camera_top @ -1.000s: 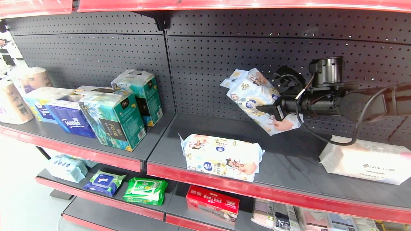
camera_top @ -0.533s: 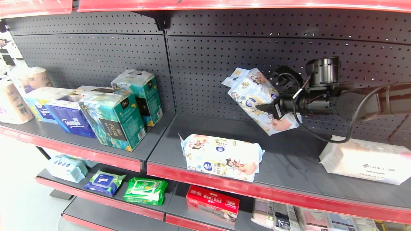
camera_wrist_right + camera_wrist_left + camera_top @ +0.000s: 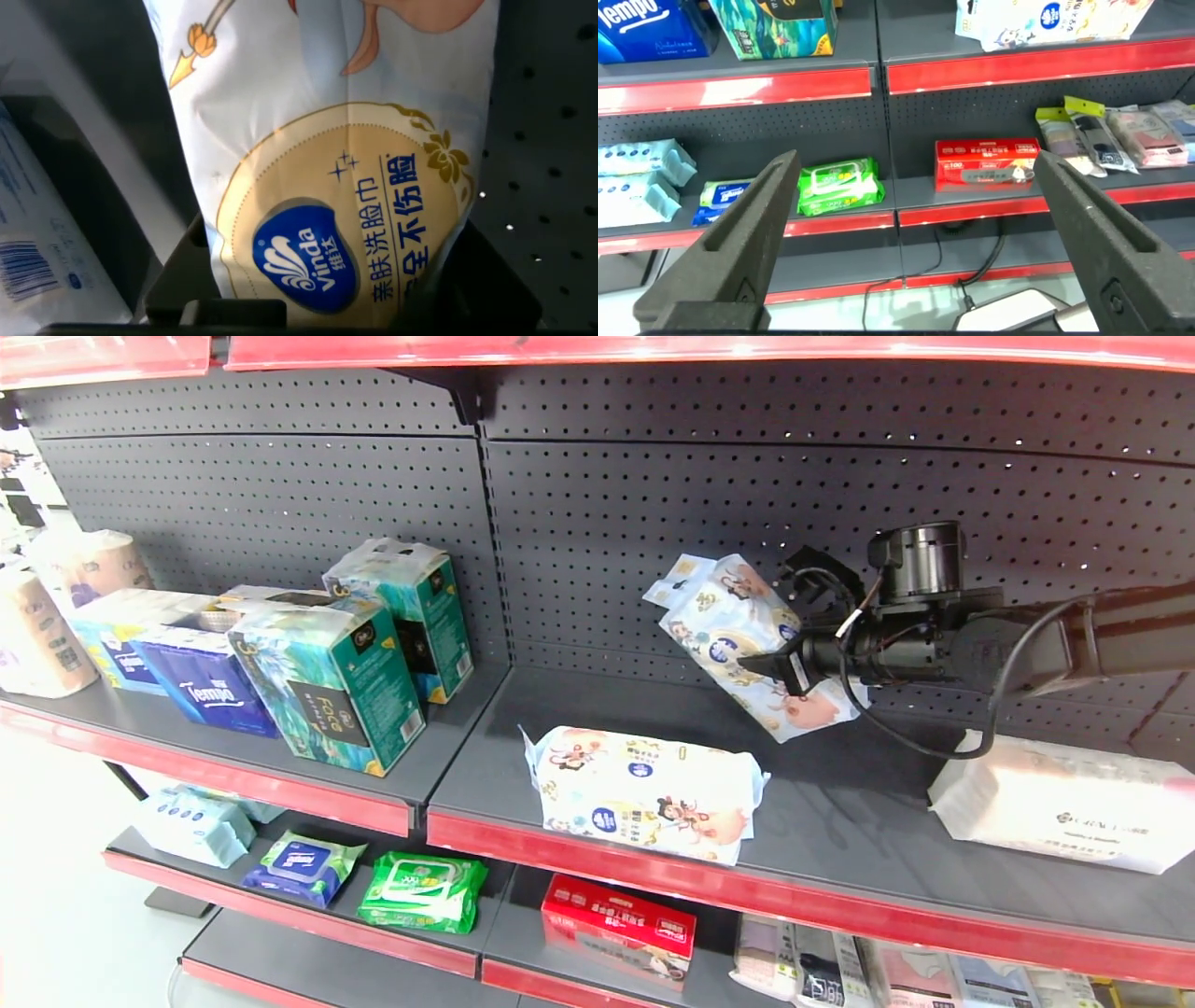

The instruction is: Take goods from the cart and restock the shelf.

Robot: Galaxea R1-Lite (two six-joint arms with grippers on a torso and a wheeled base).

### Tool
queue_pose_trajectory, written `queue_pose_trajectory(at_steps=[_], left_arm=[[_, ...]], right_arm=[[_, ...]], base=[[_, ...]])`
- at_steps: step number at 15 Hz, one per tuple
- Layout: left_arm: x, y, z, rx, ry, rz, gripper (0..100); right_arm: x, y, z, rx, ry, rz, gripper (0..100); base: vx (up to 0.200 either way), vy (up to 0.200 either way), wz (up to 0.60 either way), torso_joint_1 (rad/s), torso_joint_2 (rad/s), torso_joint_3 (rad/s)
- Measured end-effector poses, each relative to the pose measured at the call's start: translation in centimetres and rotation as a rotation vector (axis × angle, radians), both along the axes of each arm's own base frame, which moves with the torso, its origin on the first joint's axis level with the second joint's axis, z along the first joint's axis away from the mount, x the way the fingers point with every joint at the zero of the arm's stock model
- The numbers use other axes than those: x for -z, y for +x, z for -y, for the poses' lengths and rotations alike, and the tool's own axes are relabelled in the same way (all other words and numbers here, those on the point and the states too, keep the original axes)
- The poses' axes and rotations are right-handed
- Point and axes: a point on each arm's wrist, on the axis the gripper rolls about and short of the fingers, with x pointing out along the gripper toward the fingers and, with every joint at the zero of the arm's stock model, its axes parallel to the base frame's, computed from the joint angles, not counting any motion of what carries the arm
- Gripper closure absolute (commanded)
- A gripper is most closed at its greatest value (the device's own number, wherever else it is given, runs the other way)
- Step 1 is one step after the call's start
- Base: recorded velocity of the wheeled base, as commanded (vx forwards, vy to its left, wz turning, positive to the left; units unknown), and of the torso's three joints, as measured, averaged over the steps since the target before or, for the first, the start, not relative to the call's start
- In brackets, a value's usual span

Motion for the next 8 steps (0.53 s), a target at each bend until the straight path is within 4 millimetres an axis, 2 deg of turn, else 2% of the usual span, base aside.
queue_pose_trajectory(at_steps=[4,8], left_arm=[[0.0,0.0,0.0,0.000,0.002,0.002,0],[0.0,0.0,0.0,0.002,0.002,0.001,0]], right_arm=[[0.8,0.6,-0.8,-0.015,-0.007,-0.010,100],[1.7,0.5,-2.2,-0.054,-0.013,-0.039,100]], base=[[0.000,0.000,0.00,0.000,0.00,0.000],[0.000,0.000,0.00,0.000,0.00,0.000]])
